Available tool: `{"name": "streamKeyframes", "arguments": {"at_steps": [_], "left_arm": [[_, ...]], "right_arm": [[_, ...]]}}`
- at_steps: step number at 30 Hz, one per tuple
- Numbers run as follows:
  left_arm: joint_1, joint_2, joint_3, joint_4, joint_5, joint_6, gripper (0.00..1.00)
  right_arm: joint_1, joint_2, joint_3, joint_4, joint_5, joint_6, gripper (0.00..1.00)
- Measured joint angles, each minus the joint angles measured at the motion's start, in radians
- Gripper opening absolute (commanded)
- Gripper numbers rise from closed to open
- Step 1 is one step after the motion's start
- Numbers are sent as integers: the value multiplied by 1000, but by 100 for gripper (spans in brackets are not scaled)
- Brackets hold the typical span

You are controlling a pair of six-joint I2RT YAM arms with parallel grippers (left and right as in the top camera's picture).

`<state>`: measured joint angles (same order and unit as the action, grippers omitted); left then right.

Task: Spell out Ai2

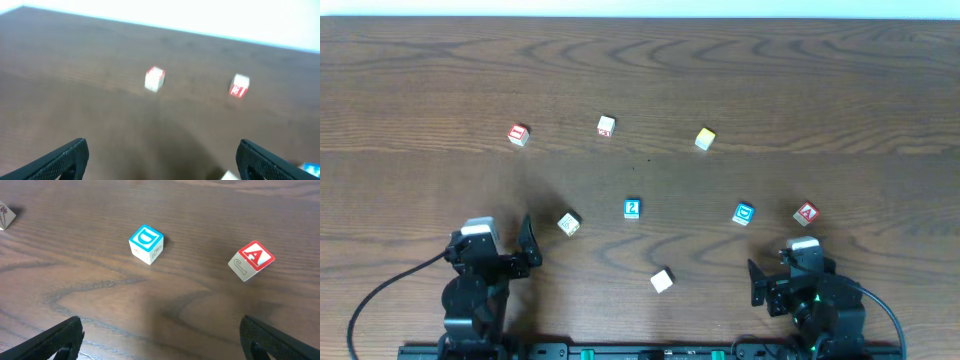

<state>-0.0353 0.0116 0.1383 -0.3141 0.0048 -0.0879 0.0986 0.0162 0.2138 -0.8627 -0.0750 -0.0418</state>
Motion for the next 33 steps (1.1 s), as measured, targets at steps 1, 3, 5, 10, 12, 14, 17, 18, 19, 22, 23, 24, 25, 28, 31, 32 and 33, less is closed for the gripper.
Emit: {"name": "streamKeyframes", "arguments": {"at_steps": [1, 3, 5, 10, 12, 14, 17, 18, 19, 22, 23, 24, 25, 28, 31, 32, 33], "left_arm": [[0, 6, 0, 26, 11, 5, 95], [0, 37, 3, 34, 23, 10, 95], [0, 107, 21, 33, 31, 15, 95], [0, 369, 187, 19, 21, 40, 95], [0, 480, 272, -3, 7, 44, 95], [0, 622, 370, -35, -13, 58, 96], [0, 854, 527, -116, -32, 99, 95], [0, 916, 570, -136, -35, 116, 95], [0, 998, 626, -165, -35, 137, 95], [0, 1169, 751, -201, -35, 180, 95], [0, 1218, 789, -204, -35, 190, 95], [0, 1268, 829, -203, -35, 192, 95], [1, 1314, 868, -204, -35, 188, 95], [5, 1441, 982, -204, -35, 120, 95], [10, 1556, 1080, -205, -23, 18, 95], [11, 1587, 1104, -206, -15, -16, 95], [13, 1635, 1136, -207, -5, -73, 95]], "right_arm": [[0, 0, 0, 0, 0, 0, 99], [0, 0, 0, 0, 0, 0, 99], [0, 0, 0, 1, 0, 0, 99], [0, -2, -1, 0, -2, 0, 99], [0, -2, -1, 1, -2, 0, 99], [0, -3, -2, 1, -2, 0, 99], [0, -3, -2, 2, -3, 0, 99], [0, -3, -2, 1, -3, 0, 99], [0, -4, -2, 2, -3, 0, 99], [0, -4, -2, 1, -3, 0, 99], [0, -4, -2, 1, -3, 0, 99], [0, -4, -2, 1, -3, 0, 99], [0, -4, -2, 1, -3, 0, 99], [0, -4, -2, 1, -3, 0, 99], [0, -4, -2, 1, -3, 0, 99], [0, -4, -2, 1, -3, 0, 99], [0, -4, -2, 1, -3, 0, 99]]}}
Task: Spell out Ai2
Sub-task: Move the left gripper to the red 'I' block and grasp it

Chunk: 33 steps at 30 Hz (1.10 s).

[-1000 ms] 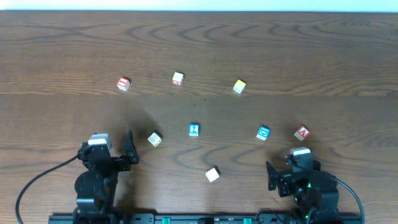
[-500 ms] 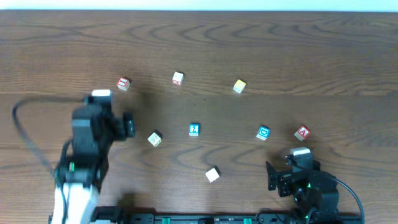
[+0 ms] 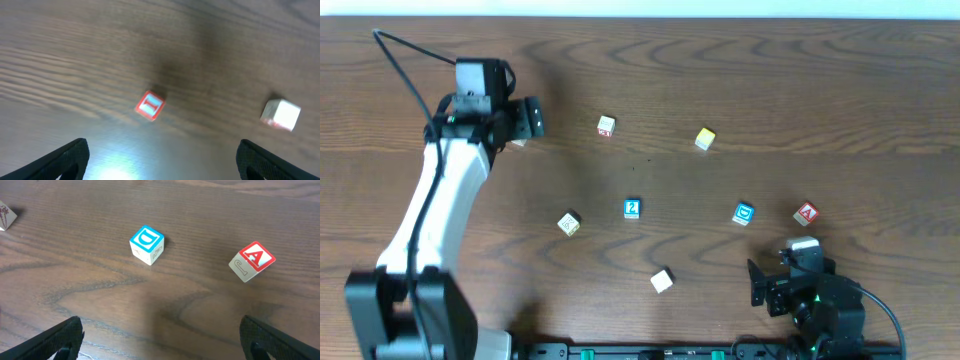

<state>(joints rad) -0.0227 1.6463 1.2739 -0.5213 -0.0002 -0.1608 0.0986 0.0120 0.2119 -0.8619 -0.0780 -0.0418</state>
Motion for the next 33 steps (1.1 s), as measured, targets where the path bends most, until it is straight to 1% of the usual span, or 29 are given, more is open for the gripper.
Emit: {"name": "streamKeyframes", "arguments": {"at_steps": [2, 4, 6, 13, 18, 25, 30, 33], "left_arm": [[0, 44, 24, -2, 10, -38, 95], [1, 87, 45, -2, 31, -48, 95], [2, 122, 51, -6, 60, -10, 95], [20, 154, 52, -41, 107, 209, 95], [26, 154, 52, 22, 105, 317, 95], [54, 169, 53, 70, 105, 404, 95], [74, 238, 54, 61, 100, 458, 95], [73, 249, 54, 51, 101, 477, 95]], "right_arm": [[0, 0, 0, 0, 0, 0, 99], [0, 0, 0, 0, 0, 0, 99], [0, 0, 0, 0, 0, 0, 99], [0, 0, 0, 0, 0, 0, 99], [0, 0, 0, 0, 0, 0, 99], [0, 0, 0, 0, 0, 0, 99], [0, 0, 0, 0, 0, 0, 99], [0, 0, 0, 0, 0, 0, 99]]}}
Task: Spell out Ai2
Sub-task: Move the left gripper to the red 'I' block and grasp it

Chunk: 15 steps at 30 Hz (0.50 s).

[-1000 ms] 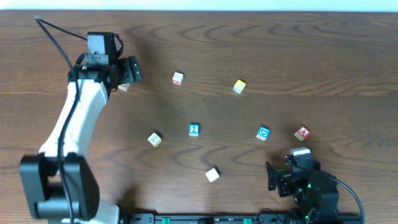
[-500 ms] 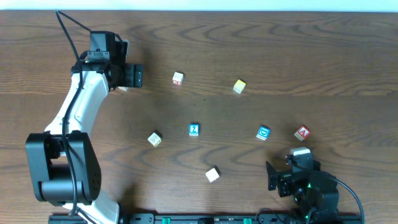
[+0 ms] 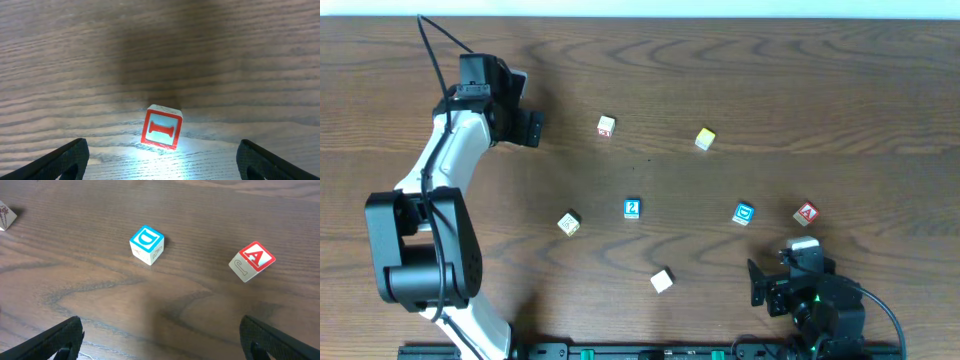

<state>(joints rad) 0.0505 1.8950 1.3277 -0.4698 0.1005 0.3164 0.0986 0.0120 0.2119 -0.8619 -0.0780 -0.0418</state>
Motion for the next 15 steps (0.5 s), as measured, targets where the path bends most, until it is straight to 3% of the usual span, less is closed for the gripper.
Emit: {"name": "streamKeyframes", "arguments": {"at_steps": [14, 15], "left_arm": [[0, 101, 2, 61, -8, 51, 100], [0, 102, 2, 73, -8, 51, 93]], "right_arm": [[0, 0, 0, 0, 0, 0, 99], [0, 0, 0, 0, 0, 0, 99]]}}
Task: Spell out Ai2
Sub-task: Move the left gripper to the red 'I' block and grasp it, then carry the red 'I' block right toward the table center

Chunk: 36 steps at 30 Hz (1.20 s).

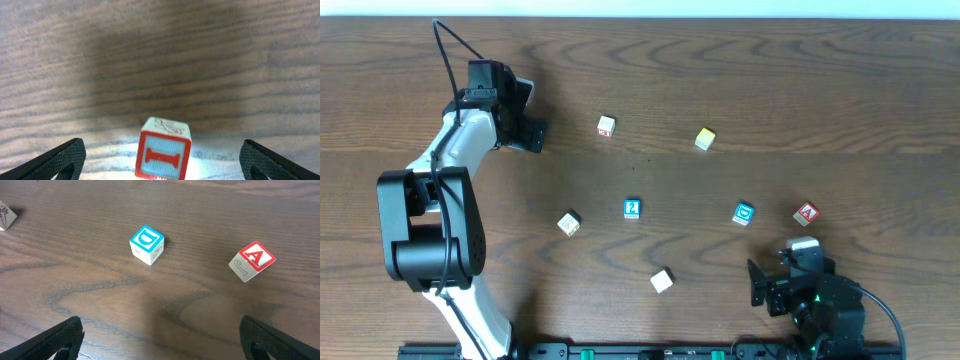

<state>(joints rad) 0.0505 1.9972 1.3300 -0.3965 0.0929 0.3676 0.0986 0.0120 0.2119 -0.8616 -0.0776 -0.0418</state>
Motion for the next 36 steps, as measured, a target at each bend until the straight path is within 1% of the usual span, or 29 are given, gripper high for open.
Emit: {"name": "streamKeyframes", "arguments": {"at_steps": [4, 8, 15, 23, 26, 28, 36], "left_arm": [[0, 18, 0, 31, 0, 6, 86], [0, 32, 0, 37, -2, 8, 81], [0, 34, 0, 38, -3, 13, 70], [2, 36, 0, 37, -2, 14, 64], [2, 40, 0, 37, 2, 15, 63], [3, 40, 0, 37, 3, 15, 61], [24, 40, 0, 37, 10, 15, 57]], "right_arm": [[0, 0, 0, 0, 0, 0, 99], [0, 0, 0, 0, 0, 0, 99], [0, 0, 0, 0, 0, 0, 99], [0, 0, 0, 0, 0, 0, 99], [0, 0, 0, 0, 0, 0, 99], [0, 0, 0, 0, 0, 0, 99], [0, 0, 0, 0, 0, 0, 99]]}}
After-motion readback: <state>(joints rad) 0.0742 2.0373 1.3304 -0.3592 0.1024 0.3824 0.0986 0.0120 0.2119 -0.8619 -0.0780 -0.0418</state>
